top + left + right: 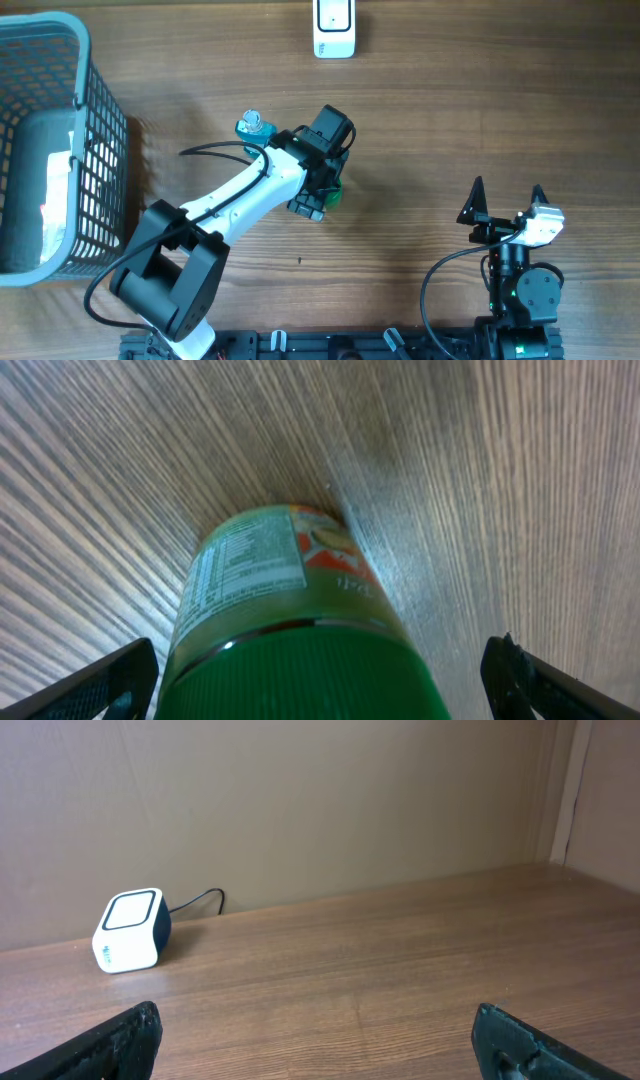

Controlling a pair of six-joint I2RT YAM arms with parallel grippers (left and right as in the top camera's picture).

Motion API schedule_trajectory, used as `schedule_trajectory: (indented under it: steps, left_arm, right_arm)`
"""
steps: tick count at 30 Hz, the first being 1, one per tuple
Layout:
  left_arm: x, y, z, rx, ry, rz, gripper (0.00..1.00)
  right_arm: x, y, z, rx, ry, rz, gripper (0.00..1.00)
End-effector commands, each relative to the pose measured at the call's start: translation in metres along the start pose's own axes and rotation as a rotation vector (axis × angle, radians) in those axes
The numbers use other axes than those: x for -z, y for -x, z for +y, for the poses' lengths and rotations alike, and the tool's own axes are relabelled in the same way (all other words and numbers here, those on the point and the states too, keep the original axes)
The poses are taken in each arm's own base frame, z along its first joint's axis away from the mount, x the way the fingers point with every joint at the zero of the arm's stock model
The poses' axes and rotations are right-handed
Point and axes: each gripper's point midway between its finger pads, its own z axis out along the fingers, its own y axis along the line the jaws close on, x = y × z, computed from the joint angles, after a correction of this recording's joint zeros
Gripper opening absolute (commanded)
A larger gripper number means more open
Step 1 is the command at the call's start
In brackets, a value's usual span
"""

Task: Scan the item barcode
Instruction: 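Lower the green jar with the left gripper onto the table beside the bottle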

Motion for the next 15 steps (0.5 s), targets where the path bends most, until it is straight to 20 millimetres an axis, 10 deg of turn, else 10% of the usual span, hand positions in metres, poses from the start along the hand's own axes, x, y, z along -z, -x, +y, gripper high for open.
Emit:
schedule_trajectory:
  steps: [1,15]
  left_arm:
    - [-0.001,-0.002,0.002,0.016,0.021,0.019,0.96]
    - [0.0,0.005,0.026,0.019,0.122,0.004,0.61]
  right_arm:
    - [0.0,0.001,0.002,0.016,0.013,-0.006,1.0]
    - [0.0,0.001,0.002,0.016,0.013,-0.006,1.0]
